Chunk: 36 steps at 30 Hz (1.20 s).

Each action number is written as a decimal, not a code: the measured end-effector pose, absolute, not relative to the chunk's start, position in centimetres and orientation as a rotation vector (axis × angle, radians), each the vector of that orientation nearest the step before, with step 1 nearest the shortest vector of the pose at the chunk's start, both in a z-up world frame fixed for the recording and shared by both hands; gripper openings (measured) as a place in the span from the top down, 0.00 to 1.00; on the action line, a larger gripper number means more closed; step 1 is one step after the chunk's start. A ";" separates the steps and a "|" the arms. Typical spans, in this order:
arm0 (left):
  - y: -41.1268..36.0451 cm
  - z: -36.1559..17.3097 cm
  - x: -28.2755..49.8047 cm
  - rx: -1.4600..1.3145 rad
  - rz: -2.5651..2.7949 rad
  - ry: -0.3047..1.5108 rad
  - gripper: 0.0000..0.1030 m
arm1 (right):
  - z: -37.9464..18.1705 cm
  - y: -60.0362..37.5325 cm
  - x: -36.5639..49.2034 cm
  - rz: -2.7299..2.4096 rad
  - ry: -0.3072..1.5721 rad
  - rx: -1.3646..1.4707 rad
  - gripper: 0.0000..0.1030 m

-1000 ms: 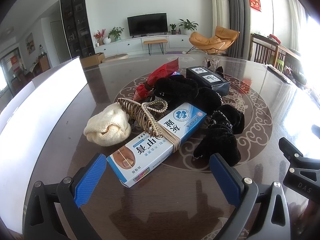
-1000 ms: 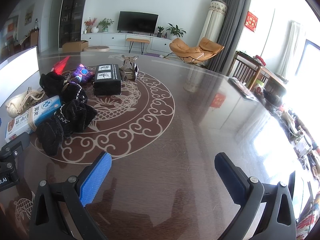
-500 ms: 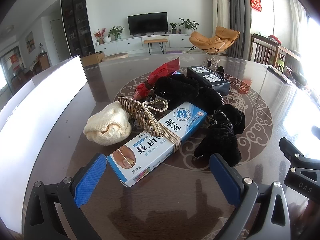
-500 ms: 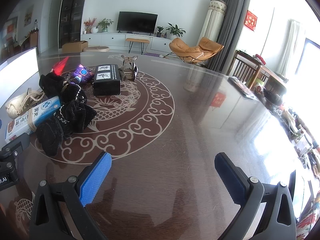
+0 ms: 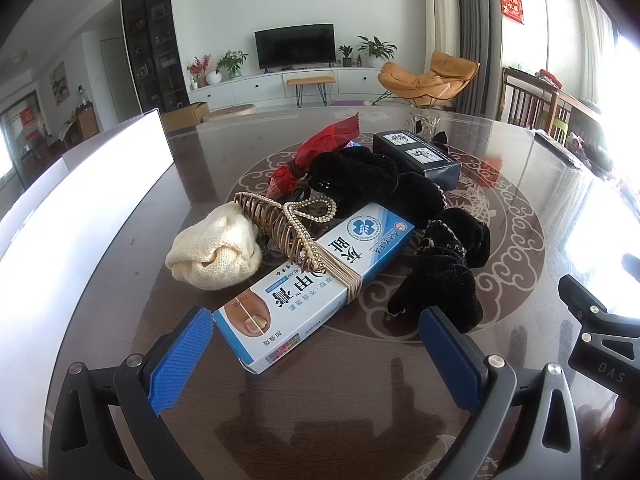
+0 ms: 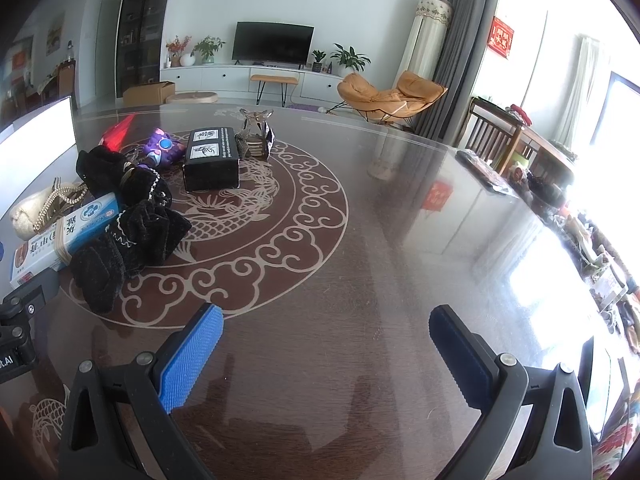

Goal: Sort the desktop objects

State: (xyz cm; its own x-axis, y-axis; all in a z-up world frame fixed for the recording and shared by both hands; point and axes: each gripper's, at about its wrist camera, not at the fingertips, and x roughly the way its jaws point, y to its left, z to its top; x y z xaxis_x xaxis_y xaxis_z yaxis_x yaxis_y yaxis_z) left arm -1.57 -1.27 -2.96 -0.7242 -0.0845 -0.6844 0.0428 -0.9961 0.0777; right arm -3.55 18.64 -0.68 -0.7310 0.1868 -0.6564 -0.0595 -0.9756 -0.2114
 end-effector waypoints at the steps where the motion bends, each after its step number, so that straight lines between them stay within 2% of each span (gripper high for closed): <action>1: -1.3 -3.0 -1.6 1.137 -2.853 -0.087 0.00 | -0.7 18.6 -3.6 2.792 -0.265 -1.089 0.00; 36: -0.5 -3.3 -0.8 1.180 -2.844 -0.051 0.00 | -1.3 19.3 -4.5 2.768 -0.223 -1.169 0.00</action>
